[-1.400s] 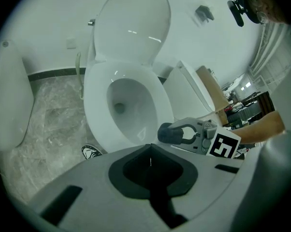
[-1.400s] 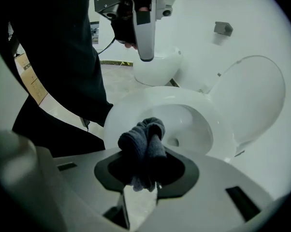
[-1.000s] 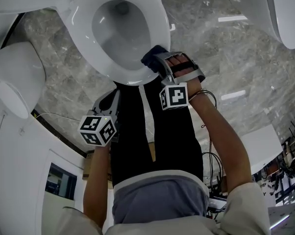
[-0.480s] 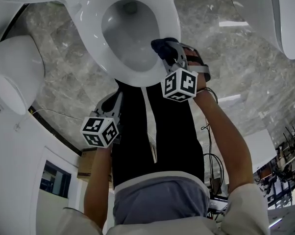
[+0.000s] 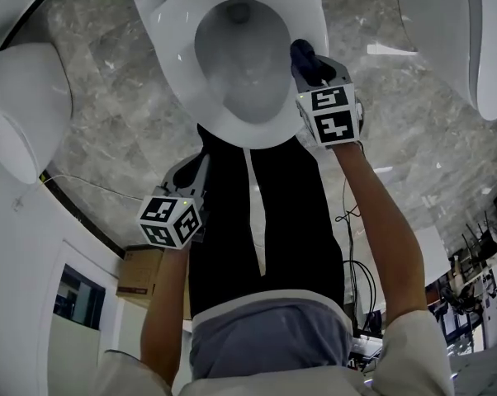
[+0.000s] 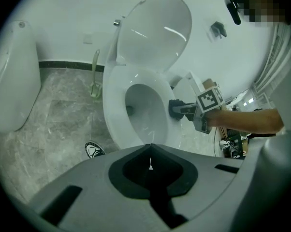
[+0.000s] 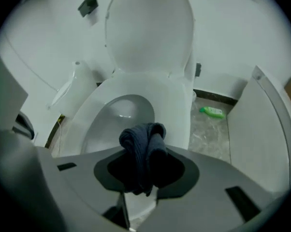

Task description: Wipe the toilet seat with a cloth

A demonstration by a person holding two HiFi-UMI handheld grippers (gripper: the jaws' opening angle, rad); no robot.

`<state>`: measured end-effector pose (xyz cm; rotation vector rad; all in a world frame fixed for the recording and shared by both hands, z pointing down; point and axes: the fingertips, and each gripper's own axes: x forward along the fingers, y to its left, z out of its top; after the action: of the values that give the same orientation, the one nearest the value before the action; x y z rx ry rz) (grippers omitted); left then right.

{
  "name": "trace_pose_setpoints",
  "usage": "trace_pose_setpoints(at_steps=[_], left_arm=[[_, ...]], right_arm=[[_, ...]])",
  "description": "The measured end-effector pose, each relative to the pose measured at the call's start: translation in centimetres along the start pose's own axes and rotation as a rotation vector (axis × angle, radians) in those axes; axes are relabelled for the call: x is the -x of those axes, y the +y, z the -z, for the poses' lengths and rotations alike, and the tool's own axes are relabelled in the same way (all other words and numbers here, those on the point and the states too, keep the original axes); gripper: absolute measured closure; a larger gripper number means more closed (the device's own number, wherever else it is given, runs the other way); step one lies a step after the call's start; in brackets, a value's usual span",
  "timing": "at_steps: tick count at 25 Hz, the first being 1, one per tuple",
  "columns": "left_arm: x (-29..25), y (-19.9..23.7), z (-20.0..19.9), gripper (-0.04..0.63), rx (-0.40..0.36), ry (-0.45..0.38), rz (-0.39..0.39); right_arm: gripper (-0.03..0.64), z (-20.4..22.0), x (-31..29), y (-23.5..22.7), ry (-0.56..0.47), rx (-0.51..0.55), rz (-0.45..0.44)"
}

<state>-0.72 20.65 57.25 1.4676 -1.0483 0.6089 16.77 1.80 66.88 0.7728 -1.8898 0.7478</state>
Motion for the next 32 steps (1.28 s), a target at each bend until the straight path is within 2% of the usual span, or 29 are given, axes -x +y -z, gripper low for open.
trace_pose_setpoints(at_steps=[3,9,13,24,27,32], left_arm=[[0.3,1.1,-0.5,0.584,0.026,-0.015,0.003],[1.5,3.8,-1.0,0.584,0.072,-0.043,0.007],[2.5,5.8,-0.5,0.584,0.119,-0.046,0.016],[4.3,10.3,1.4,0.584,0.270,-0.074,0.050],[5.0,11.1,2.0,0.584,0.305,-0.082,0.061],[5.4,12.8,1.5,0.584,0.315,-0.111,0.072]], right_arm=[[0.510,-0.5,-0.4,-1.2,-0.001,-0.157,0.007],[0.509,-2.3,-1.2,-3.0,-0.032,-0.398,0.031],[0.510,-4.3,-1.8,-3.8,-0.067,-0.535,0.079],[0.509,-9.8,-4.4,-3.4,-0.122,-0.707,0.224],[0.510,-10.6,-5.0,-2.7,-0.128,-0.687,0.282],[0.509,-12.5,-6.7,-1.4,-0.141,-0.666,0.356]])
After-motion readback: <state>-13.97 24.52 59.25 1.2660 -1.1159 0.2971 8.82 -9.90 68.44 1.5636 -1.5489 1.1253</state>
